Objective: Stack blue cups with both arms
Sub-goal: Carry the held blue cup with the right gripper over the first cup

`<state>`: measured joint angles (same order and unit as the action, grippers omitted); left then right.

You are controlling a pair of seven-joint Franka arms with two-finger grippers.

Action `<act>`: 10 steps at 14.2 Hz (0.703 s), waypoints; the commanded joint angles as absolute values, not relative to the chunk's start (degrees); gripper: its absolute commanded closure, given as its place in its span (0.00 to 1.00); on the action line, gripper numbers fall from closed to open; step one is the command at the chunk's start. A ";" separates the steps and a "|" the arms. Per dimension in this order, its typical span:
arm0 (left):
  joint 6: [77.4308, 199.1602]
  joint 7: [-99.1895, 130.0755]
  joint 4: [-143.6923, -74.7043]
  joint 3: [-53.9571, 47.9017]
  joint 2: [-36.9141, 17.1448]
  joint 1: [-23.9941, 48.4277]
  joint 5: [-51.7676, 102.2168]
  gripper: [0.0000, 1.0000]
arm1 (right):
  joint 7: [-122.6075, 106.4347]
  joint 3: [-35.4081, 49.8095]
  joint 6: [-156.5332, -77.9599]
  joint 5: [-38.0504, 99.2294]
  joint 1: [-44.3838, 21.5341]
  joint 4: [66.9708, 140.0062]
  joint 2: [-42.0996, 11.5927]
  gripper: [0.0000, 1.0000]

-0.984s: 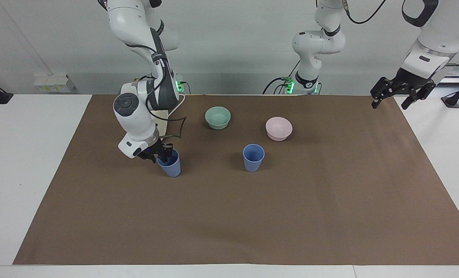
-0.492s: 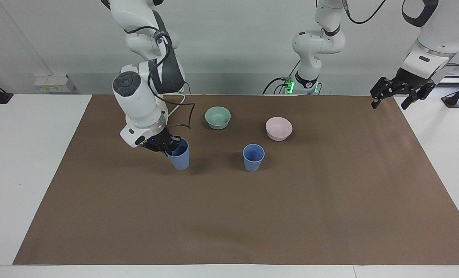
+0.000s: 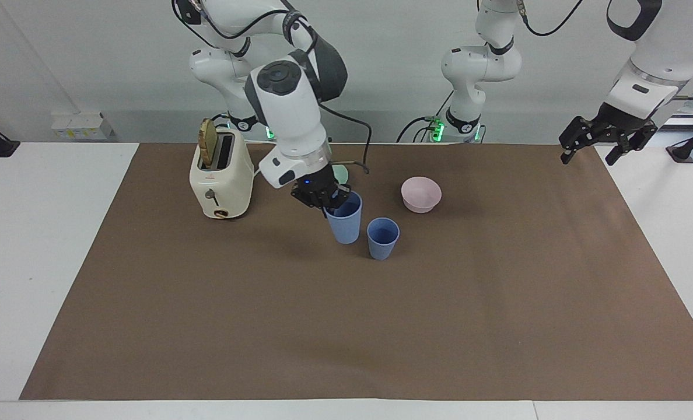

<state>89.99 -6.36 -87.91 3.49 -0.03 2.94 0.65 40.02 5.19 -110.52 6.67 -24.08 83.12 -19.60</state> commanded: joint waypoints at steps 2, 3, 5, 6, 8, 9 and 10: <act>88.77 -5.89 -87.28 3.16 0.00 2.81 0.09 0.00 | 46.31 5.10 -109.34 2.90 -29.43 75.41 -26.10 1.00; 88.77 -5.89 -87.19 3.25 0.00 2.81 0.09 0.00 | 46.41 5.10 -109.34 2.90 -29.88 75.76 -26.28 1.00; 88.77 -5.89 -87.28 3.25 0.00 2.81 0.09 0.00 | 46.41 5.10 -109.69 2.81 -30.58 76.55 -26.80 1.00; 88.77 -5.89 -87.28 3.25 0.00 2.81 0.09 0.00 | 46.41 5.10 -109.77 2.90 -30.67 76.64 -27.24 1.00; 88.77 -5.89 -87.27 3.25 0.00 2.81 0.09 0.00 | 46.41 5.10 -109.34 2.90 -30.76 76.64 -27.25 1.00; 88.77 -5.89 -87.19 3.25 0.00 2.81 0.09 0.00 | 46.84 5.10 -108.81 2.99 -30.85 76.73 -27.16 1.00; 88.77 -5.89 -87.19 3.25 0.00 2.81 0.09 0.00 | 47.80 5.10 -107.68 2.99 -30.85 76.73 -27.07 1.00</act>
